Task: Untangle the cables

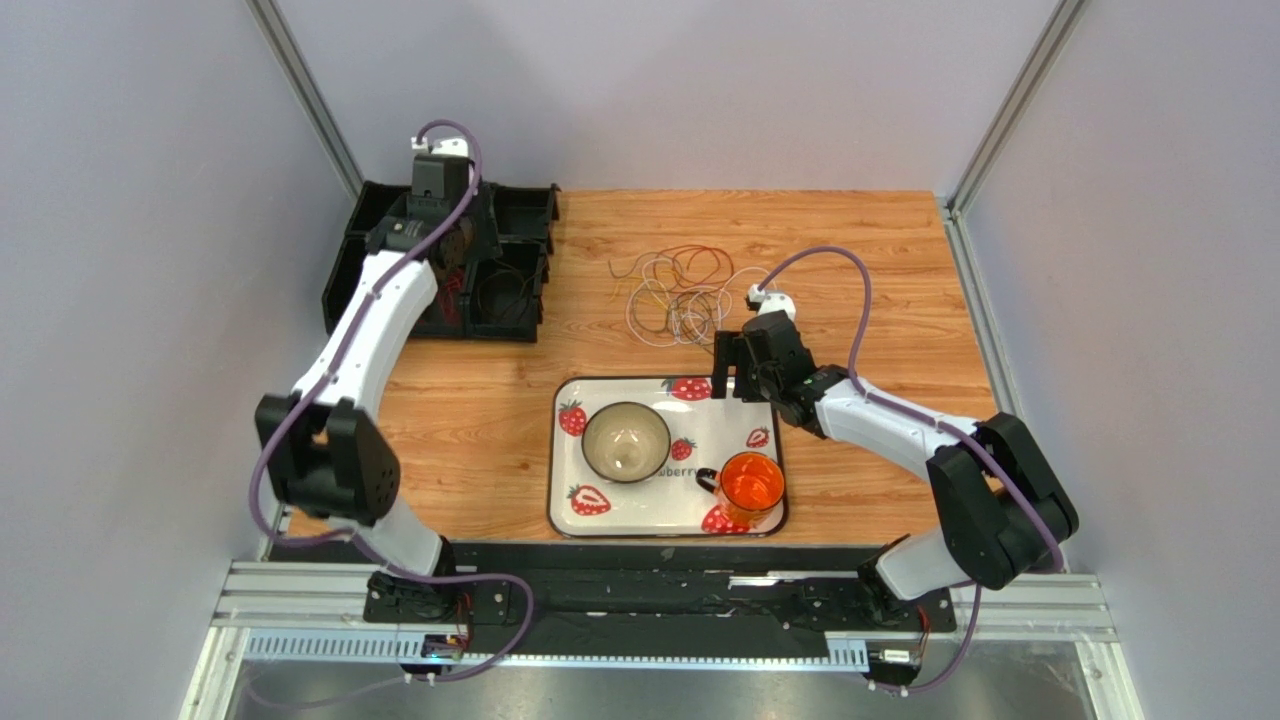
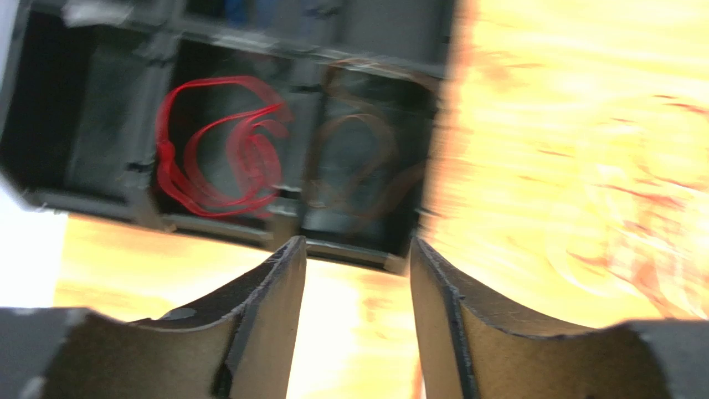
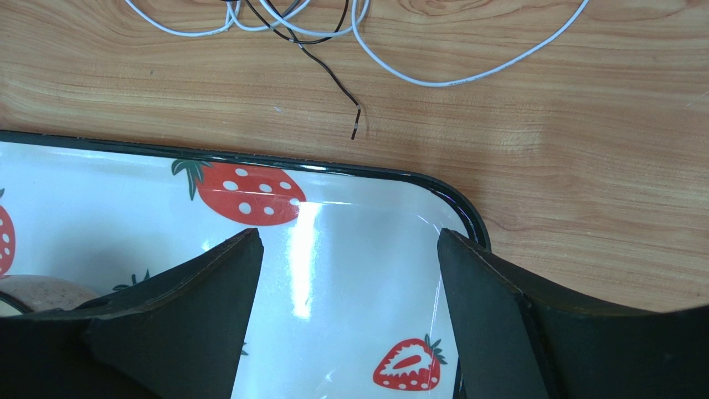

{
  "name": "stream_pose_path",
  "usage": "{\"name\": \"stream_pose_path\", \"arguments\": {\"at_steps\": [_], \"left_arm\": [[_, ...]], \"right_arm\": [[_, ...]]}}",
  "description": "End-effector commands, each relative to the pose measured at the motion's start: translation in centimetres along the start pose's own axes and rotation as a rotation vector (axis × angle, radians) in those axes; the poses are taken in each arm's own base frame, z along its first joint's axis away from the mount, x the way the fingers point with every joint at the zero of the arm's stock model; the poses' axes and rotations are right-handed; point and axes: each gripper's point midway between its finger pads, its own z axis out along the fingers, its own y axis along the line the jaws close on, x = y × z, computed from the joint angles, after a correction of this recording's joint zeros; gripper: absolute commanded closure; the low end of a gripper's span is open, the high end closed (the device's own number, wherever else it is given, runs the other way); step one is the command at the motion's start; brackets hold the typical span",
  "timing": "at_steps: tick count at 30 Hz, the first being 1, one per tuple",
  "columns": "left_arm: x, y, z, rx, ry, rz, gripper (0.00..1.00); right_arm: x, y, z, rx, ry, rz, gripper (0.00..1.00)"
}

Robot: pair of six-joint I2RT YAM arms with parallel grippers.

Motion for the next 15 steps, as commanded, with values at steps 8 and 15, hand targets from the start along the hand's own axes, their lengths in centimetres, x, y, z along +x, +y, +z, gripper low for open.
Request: {"name": "stream_pose_path", "arguments": {"at_steps": [8, 15], "left_arm": [[6.3, -11.2, -8.2, 0.414, -0.104, 0.022, 0.34], [11.1, -15.1, -6.7, 0.545, -0.088, 0.091, 0.33]], "right_arm": [[-2.4, 0.6, -0.8, -0.030, -0.092, 0.026, 0.20], [-2.8, 0.4, -1.2, -0.036, -0.121, 0.037, 0.20]]}}
